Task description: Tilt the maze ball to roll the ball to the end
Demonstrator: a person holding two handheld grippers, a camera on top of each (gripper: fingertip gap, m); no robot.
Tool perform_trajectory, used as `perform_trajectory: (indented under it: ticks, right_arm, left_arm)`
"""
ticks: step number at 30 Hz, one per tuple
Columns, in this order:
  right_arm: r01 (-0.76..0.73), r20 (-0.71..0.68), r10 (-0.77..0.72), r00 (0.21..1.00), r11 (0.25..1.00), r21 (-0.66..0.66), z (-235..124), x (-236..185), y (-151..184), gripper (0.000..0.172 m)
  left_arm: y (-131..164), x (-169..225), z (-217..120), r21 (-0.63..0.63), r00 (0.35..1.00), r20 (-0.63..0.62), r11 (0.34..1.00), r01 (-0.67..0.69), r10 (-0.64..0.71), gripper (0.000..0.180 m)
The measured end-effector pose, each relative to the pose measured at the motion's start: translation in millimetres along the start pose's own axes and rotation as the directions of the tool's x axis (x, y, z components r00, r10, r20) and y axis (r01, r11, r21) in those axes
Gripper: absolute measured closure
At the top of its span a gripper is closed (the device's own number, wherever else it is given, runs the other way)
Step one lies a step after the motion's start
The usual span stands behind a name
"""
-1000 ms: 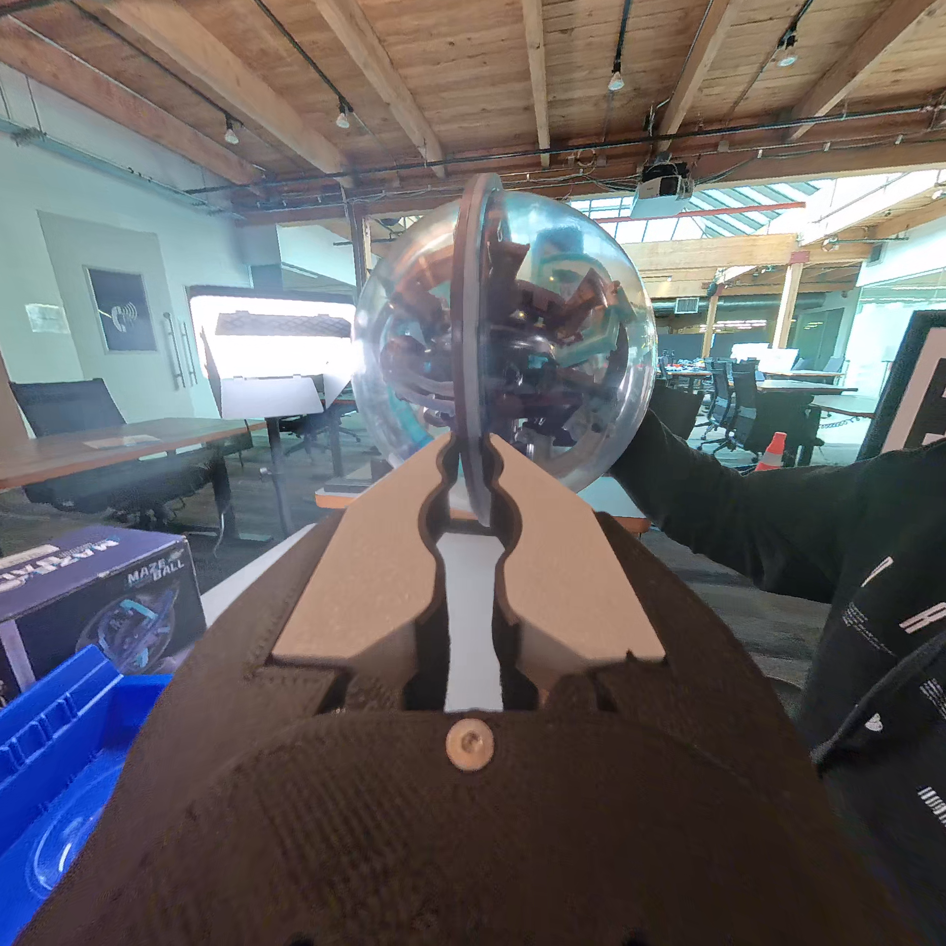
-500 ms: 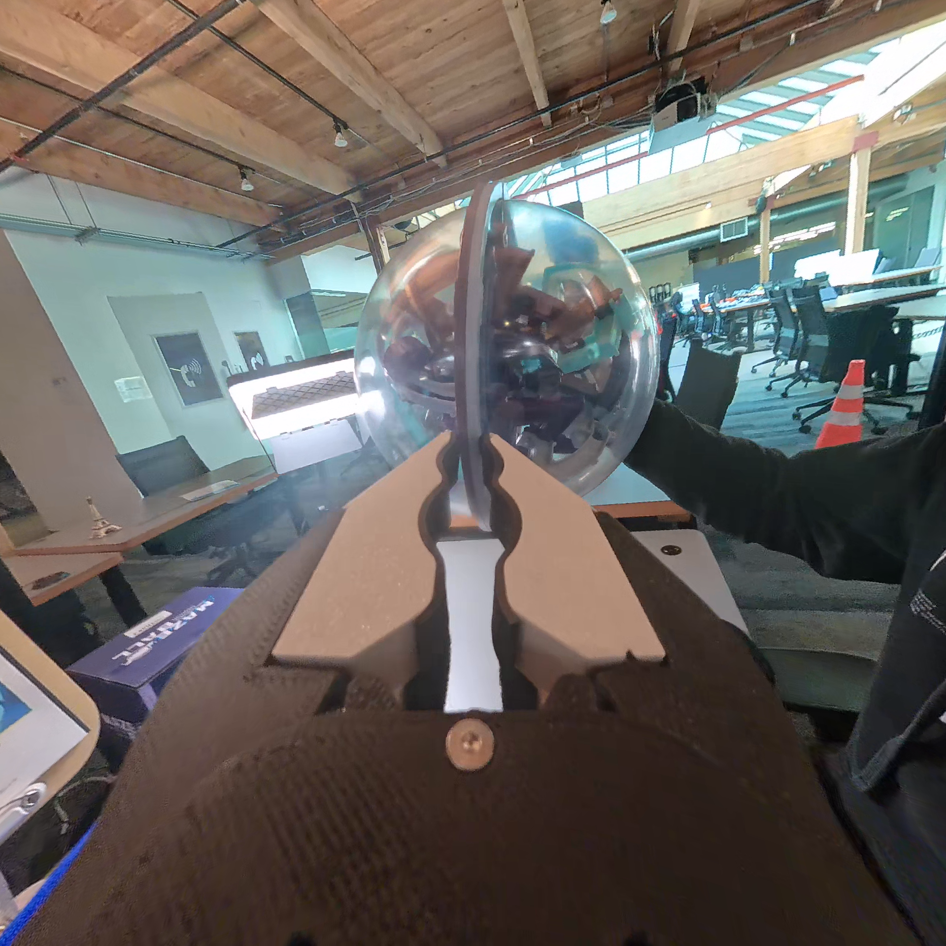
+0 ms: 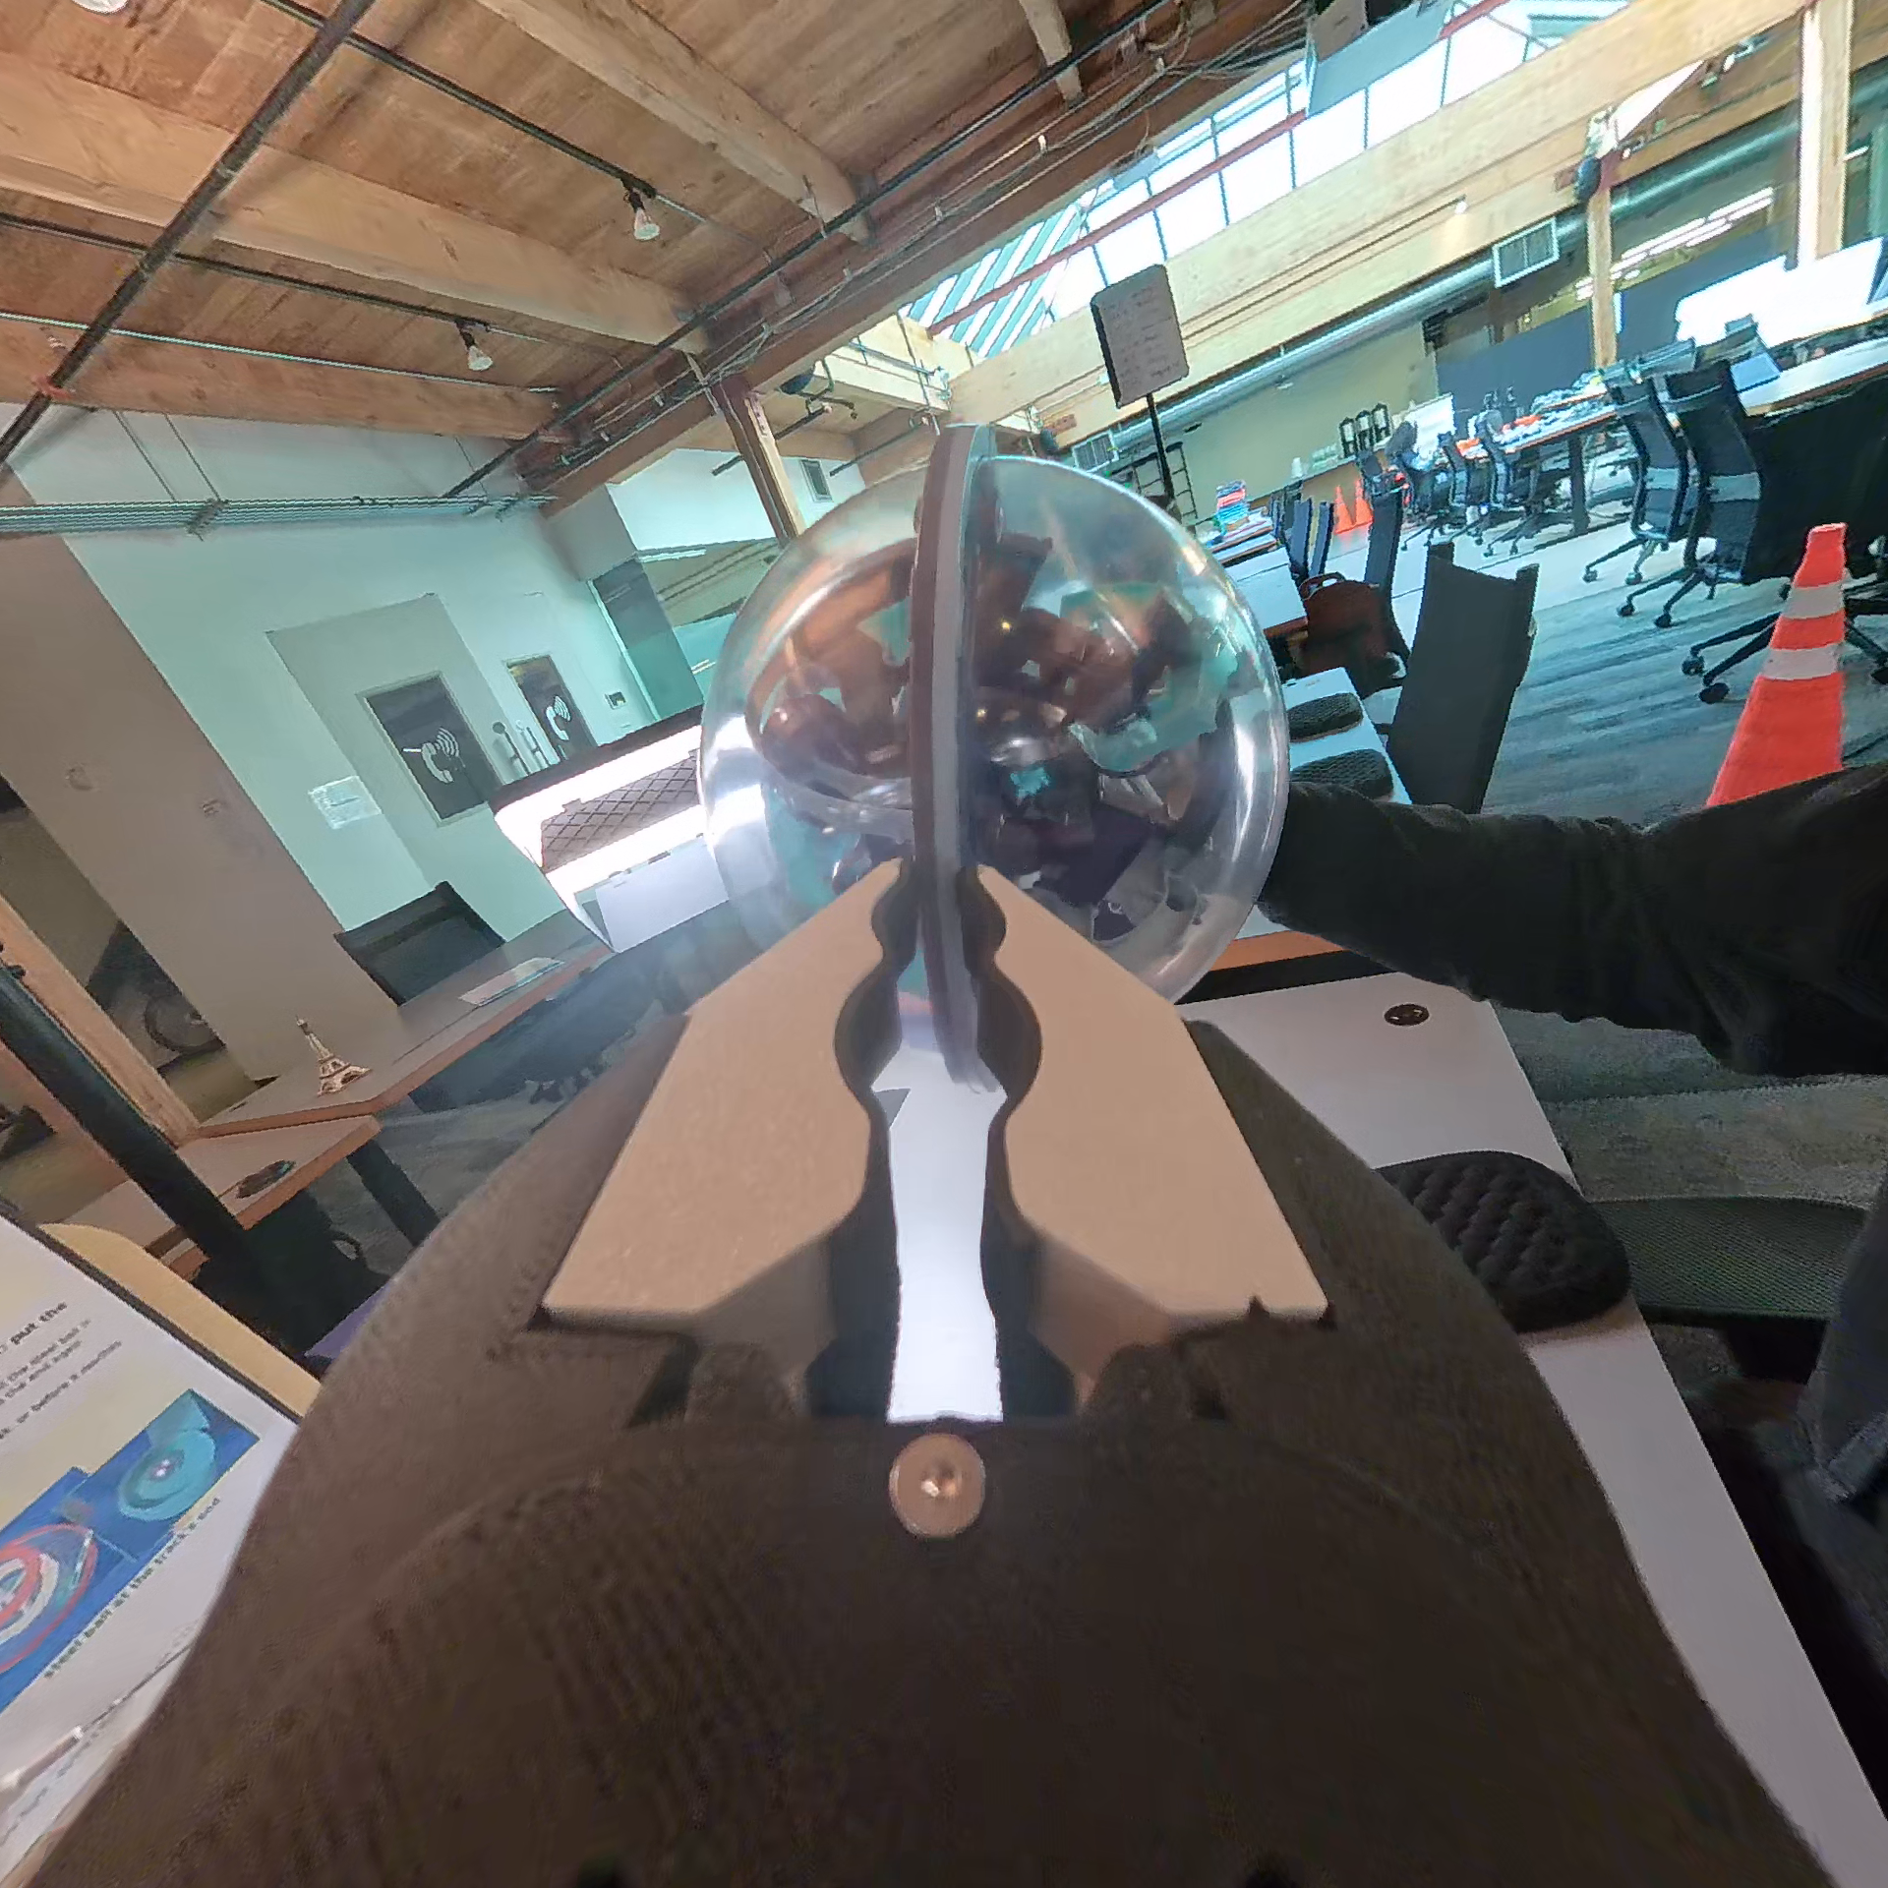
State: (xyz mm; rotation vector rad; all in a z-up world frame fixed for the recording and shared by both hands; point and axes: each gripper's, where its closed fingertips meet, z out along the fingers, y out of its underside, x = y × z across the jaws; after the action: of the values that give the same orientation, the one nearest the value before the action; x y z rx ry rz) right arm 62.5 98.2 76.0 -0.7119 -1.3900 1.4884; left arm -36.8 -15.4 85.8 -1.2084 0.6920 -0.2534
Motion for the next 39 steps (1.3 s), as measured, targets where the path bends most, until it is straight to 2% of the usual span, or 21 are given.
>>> perform_trajectory:
  ticks: [7,26,39]
  right_arm:
    - [0.006,0.0,-0.006,1.0,0.999,0.032,-1,3,-7,0.166]
    - [-0.095,0.007,0.095,0.995,0.995,0.038,8,4,6,0.166]
    - [-0.194,0.021,0.194,0.981,0.981,-0.008,15,-2,37,0.166]
  left_arm:
    - [-6,-1,4,-0.012,1.0,0.001,1.0,-0.008,0.008,0.174]
    - [-19,-4,-1,-0.054,0.998,0.021,0.997,0.059,-0.057,0.174]
    - [-16,-2,-6,-0.077,0.982,0.03,0.979,0.187,-0.185,0.175]
